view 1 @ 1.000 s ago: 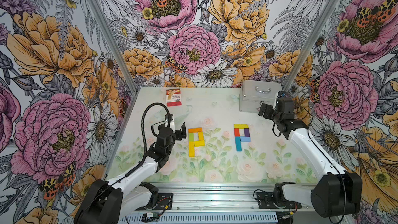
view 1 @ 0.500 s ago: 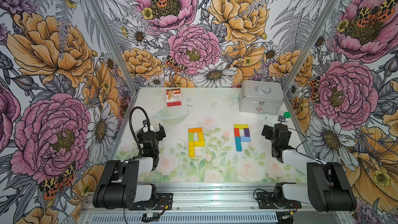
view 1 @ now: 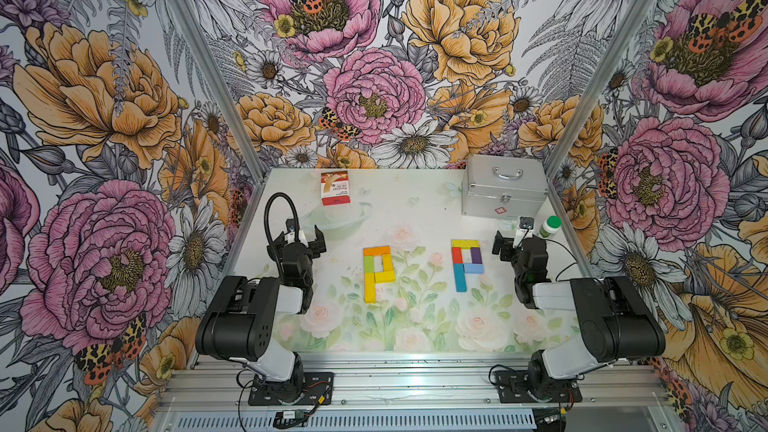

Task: Assemble the letter p with building blocks
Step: Reset both arms

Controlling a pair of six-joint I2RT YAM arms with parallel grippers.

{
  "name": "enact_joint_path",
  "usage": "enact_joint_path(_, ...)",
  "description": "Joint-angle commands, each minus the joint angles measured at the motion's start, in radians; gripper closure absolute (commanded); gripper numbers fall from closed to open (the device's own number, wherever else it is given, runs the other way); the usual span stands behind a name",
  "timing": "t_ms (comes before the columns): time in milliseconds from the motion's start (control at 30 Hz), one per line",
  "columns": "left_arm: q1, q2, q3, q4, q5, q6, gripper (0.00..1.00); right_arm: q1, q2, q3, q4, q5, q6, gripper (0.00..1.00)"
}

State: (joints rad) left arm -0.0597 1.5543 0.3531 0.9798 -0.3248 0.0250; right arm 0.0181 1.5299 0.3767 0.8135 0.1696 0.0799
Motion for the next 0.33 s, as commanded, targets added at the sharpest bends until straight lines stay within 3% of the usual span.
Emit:
enact_joint_path(0, 0.012, -0.007, 0.011, -0.02, 0.019, -0.02, 0.01, -0.01, -0.004, 0.017, 0.028, -0.022, -0.014, 0.01)
enact_joint_path(300, 0.012, -0.007, 0.011, -0.02, 0.018, -0.02, 0.01, -0.021, -0.005, 0.023, 0.016, -0.05, -0.01, 0.01)
